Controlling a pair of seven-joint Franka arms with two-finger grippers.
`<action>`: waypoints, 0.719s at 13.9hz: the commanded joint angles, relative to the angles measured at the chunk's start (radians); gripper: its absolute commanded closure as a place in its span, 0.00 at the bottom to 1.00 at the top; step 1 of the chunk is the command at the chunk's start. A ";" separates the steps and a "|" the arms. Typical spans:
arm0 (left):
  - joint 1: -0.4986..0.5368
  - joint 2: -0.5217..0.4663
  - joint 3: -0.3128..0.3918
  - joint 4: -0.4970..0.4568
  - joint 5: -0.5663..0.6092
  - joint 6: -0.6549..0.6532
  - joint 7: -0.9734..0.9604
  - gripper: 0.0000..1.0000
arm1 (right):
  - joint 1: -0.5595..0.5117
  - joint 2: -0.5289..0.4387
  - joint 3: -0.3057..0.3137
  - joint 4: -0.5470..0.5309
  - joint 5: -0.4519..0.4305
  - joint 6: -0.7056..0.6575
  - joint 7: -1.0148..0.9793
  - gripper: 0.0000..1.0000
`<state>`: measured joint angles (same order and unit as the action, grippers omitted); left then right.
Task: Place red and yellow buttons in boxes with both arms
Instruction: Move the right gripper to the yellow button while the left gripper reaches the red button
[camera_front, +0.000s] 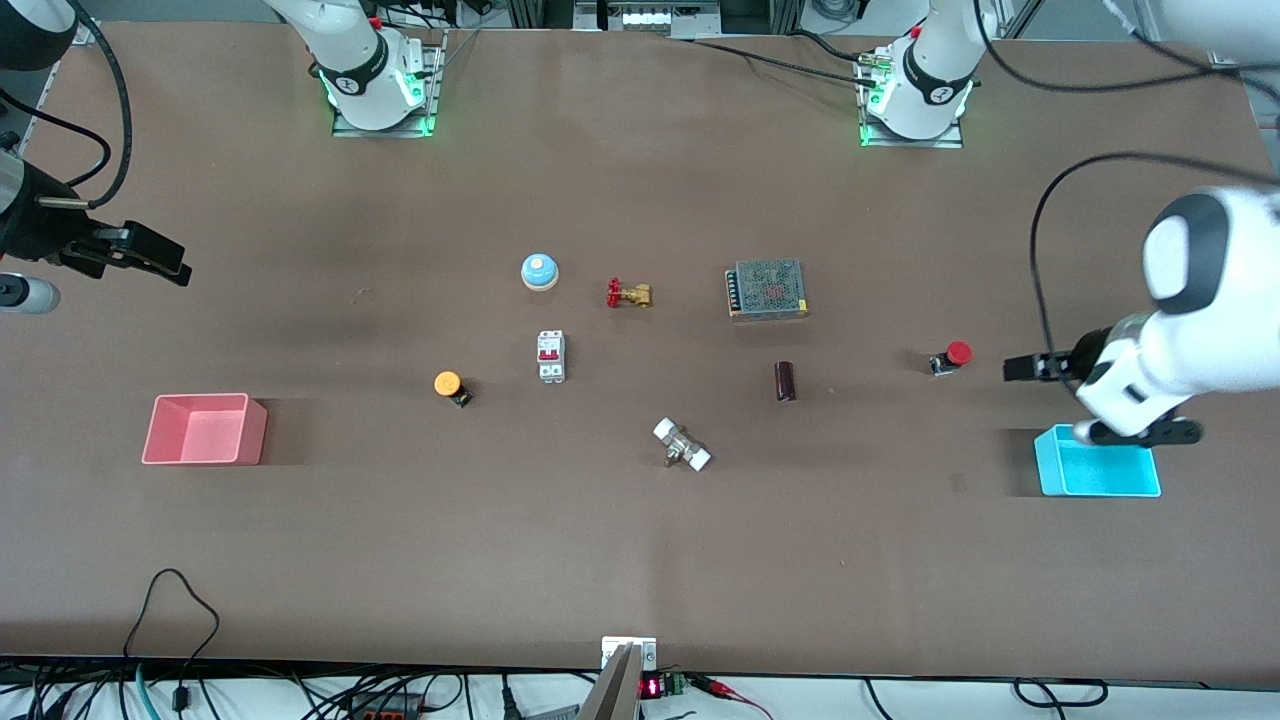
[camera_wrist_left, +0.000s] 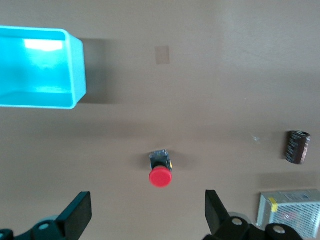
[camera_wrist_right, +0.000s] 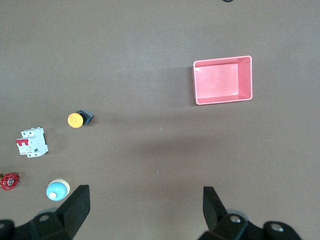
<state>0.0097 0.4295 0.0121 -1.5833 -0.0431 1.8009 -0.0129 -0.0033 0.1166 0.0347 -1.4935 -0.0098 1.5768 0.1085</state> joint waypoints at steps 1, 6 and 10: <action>-0.031 -0.020 0.005 -0.102 0.002 0.096 0.017 0.00 | 0.041 0.031 0.004 -0.002 -0.006 0.019 -0.007 0.00; -0.037 -0.066 0.003 -0.388 0.000 0.369 0.050 0.00 | 0.115 0.058 0.004 -0.036 -0.007 -0.005 -0.015 0.00; -0.028 -0.064 0.003 -0.443 -0.001 0.406 0.040 0.00 | 0.157 0.086 0.005 -0.233 -0.007 0.301 0.026 0.00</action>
<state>-0.0238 0.4129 0.0138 -1.9743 -0.0431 2.1922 0.0092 0.1305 0.2127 0.0404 -1.6115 -0.0099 1.7350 0.1086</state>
